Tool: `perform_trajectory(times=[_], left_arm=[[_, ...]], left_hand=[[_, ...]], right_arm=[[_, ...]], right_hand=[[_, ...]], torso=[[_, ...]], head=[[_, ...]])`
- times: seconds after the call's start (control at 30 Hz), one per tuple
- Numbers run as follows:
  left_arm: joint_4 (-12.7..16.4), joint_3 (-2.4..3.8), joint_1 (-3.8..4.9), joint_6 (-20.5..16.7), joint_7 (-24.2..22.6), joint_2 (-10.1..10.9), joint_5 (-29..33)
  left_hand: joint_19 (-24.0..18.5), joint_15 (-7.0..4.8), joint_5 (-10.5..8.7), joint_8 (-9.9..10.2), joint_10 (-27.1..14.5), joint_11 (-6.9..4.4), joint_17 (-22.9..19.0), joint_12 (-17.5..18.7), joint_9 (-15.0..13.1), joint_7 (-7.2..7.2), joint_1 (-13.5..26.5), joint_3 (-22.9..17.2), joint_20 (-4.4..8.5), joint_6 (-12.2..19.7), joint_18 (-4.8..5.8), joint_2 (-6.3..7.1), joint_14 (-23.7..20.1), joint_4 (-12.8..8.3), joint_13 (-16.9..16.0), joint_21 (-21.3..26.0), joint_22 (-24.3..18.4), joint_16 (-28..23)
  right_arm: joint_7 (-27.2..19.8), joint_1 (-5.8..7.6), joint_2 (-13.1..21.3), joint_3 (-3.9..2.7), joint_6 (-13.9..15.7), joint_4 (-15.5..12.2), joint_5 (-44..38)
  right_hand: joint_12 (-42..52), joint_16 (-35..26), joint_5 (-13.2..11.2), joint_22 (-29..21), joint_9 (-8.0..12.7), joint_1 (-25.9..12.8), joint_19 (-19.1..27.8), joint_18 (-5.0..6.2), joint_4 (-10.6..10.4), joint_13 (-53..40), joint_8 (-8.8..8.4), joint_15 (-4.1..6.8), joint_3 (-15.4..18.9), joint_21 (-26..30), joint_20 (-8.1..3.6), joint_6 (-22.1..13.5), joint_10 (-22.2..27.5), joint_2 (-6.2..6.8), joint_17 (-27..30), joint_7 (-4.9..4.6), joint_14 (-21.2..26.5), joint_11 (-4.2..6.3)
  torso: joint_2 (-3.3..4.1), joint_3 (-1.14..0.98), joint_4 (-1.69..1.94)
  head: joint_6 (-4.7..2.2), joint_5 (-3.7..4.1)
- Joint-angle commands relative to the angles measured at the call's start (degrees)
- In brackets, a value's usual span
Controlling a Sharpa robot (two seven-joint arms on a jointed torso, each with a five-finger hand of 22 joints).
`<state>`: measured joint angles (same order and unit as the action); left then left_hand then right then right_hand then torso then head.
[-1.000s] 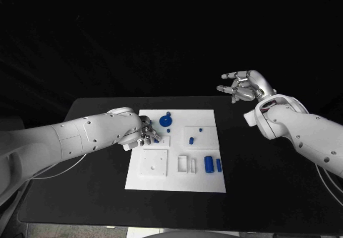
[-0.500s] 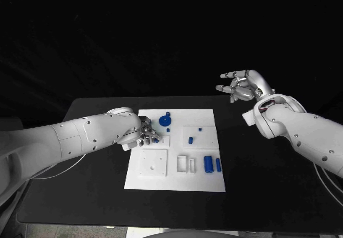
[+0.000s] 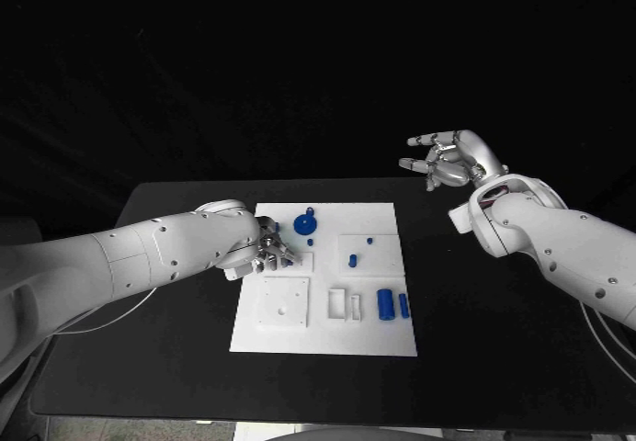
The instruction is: Assemble the parts on the task board
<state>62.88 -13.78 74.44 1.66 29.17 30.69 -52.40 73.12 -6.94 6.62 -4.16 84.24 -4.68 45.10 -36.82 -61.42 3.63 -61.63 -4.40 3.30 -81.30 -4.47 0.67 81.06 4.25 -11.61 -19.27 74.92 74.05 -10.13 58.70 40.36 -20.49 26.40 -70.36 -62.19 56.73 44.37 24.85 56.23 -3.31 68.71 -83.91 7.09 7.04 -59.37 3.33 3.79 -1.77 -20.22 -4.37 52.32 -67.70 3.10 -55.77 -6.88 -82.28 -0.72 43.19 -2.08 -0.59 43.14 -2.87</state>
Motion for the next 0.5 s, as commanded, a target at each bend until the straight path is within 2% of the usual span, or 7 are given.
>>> perform_trajectory(times=[0.03,0.1,0.17,0.27,0.37,0.43,0.5], left_arm=[[0.1,0.06,0.00,0.1,0.1,0.2,-0.5],[0.2,0.10,0.00,0.0,0.0,0.5,-0.5],[0.4,0.22,0.01,-0.1,-0.1,0.8,-0.3],[0.9,0.64,0.05,-0.2,-0.3,1.4,0.7],[1.5,1.68,0.13,-0.3,-0.2,2.0,1.7],[2.0,2.43,0.35,-0.2,-0.1,2.4,2.4],[2.4,3.20,0.75,-0.2,-0.1,2.8,3.2]], left_hand=[[0.1,0.00,-0.66,0.1,2.6,-0.03,-0.2,0.3,0.0,-0.04,0.0,-0.6,0.28,-0.5,-0.01,1.22,-0.5,1.2,0.1,0.4,0.9,-0.3],[0.1,0.00,-1.08,0.1,2.6,-0.04,-0.2,0.3,0.0,-0.03,0.0,-1.0,0.32,-0.5,0.02,1.77,-0.5,1.8,0.2,0.4,0.9,-0.3],[0.2,0.00,-2.19,0.1,2.6,-0.06,-0.4,0.4,0.0,-0.04,0.0,-1.8,0.36,-0.5,0.07,2.97,-0.6,2.9,0.3,0.5,0.9,-0.4],[0.1,-0.03,-3.46,0.3,2.6,0.00,-1.7,1.5,1.2,-0.26,-0.4,-3.7,0.70,-0.1,0.42,7.30,-0.9,7.4,0.9,0.7,0.9,-1.4],[-0.1,0.02,-3.79,0.7,2.6,0.23,-3.3,2.1,2.5,-0.81,-0.1,-2.9,1.21,1.6,0.73,9.25,-1.5,9.4,1.3,1.0,0.8,-2.5],[-0.3,0.11,-3.78,0.6,2.6,0.63,-5.0,3.3,6.7,-1.78,-0.7,-2.5,2.34,4.8,1.88,9.94,-2.0,11.2,1.8,1.3,0.7,-3.7],[-0.3,0.14,-3.80,0.3,2.5,1.04,-6.1,3.8,12.0,-2.66,-1.1,-2.2,3.26,7.5,3.00,10.14,-2.2,11.8,2.1,1.6,0.6,-4.4]], right_arm=[[-0.5,-0.04,-0.1,-0.03,-0.6,0.0,0.2],[-0.6,-0.05,0.0,-0.03,-0.6,0.0,0.2],[-0.6,-0.06,0.0,-0.03,-0.5,0.1,0.3],[-0.6,-0.09,0.0,-0.04,-0.5,0.1,0.3],[-0.6,-0.10,0.0,-0.04,-0.5,0.2,0.4],[-0.6,-0.12,0.0,-0.04,-0.5,0.2,0.4],[-0.7,-0.13,0.0,-0.04,-0.5,0.3,0.5]], right_hand=[[0.0,-0.2,0.1,0.0,-0.1,-0.5,-2.3,0.89,0.0,0.1,0.02,-0.19,0.3,-0.3,-0.23,0.0,-0.1,0.07,-0.1,-0.02,-0.2,0.15],[0.0,-0.2,0.1,0.0,-0.1,-0.5,-2.3,0.89,0.0,0.1,0.02,-0.19,0.3,-0.3,-0.23,0.0,-0.1,0.07,-0.1,-0.02,-0.2,0.15],[0.0,-0.2,0.2,-0.1,-0.1,-0.6,-2.2,0.89,-0.2,0.1,0.03,-0.19,0.4,-0.3,-0.22,-0.1,-0.1,0.06,-0.1,-0.03,-0.2,0.14],[0.0,-0.2,0.2,-0.1,-0.1,-0.7,-2.2,0.89,-0.2,0.1,0.03,-0.19,0.5,-0.3,-0.22,-0.2,-0.2,0.06,-0.1,-0.02,-0.2,0.15],[0.0,-0.2,0.3,-0.1,-0.1,-0.8,-2.2,0.90,-0.3,0.1,0.02,-0.20,0.5,-0.3,-0.22,-0.3,-0.2,0.06,-0.1,-0.03,-0.2,0.15],[0.0,-0.2,0.3,-0.1,0.0,-0.8,-2.3,0.90,-0.4,0.1,0.01,-0.20,0.6,-0.3,-0.21,-0.4,-0.2,0.06,-0.1,-0.03,-0.2,0.15],[0.0,-0.2,0.3,-0.1,0.0,-0.8,-2.3,0.90,-0.4,0.1,0.01,-0.20,0.6,-0.3,-0.21,-0.4,-0.2,0.06,-0.1,-0.03,-0.2,0.15]], torso=[[0.03,0.03,-0.04],[0.04,0.04,-0.03],[0.04,0.05,-0.02],[-0.01,0.05,0.02],[0.00,0.03,0.04],[0.02,0.05,0.04],[0.01,0.06,0.05]], head=[[-0.03,0.06],[-0.14,0.08],[-0.24,0.09],[-0.34,0.14],[-0.47,0.11],[-0.58,0.08],[-0.65,0.04]])
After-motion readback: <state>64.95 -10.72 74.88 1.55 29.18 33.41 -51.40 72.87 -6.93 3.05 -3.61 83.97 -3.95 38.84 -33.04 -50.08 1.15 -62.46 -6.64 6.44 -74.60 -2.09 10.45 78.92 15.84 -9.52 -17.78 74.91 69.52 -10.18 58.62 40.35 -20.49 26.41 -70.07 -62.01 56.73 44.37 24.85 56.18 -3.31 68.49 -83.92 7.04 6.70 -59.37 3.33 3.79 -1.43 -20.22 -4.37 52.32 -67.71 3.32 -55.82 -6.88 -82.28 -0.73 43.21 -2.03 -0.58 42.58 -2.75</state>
